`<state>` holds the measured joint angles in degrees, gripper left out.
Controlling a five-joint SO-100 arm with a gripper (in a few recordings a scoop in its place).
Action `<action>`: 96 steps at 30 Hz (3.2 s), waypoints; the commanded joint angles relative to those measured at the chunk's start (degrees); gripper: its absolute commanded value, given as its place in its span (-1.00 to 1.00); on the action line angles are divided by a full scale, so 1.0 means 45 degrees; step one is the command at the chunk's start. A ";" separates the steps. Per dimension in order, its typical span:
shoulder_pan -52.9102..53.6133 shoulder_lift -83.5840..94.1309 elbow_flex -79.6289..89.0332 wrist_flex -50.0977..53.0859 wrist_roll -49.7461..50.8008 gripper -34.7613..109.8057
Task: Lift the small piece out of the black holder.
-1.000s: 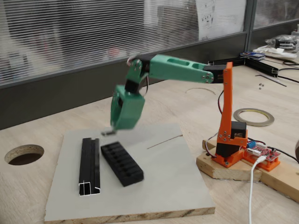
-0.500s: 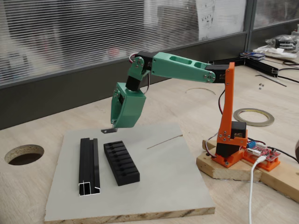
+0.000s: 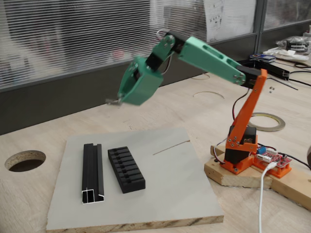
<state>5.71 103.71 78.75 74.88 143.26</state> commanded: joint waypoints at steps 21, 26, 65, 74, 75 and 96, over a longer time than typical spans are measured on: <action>0.0195 0.3184 -0.0117 0.0117 0.0137 -0.51; 0.0176 0.3184 -0.0117 0.0117 0.0078 -0.51; 0.0156 0.2930 -0.0098 0.0117 0.0078 -0.51; 0.0156 0.2930 -0.0098 0.0117 0.0078 -0.51; 0.0156 0.2930 -0.0098 0.0117 0.0078 -0.51; 0.0156 0.2930 -0.0098 0.0117 0.0078 -0.51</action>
<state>5.71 115.93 78.75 74.88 143.26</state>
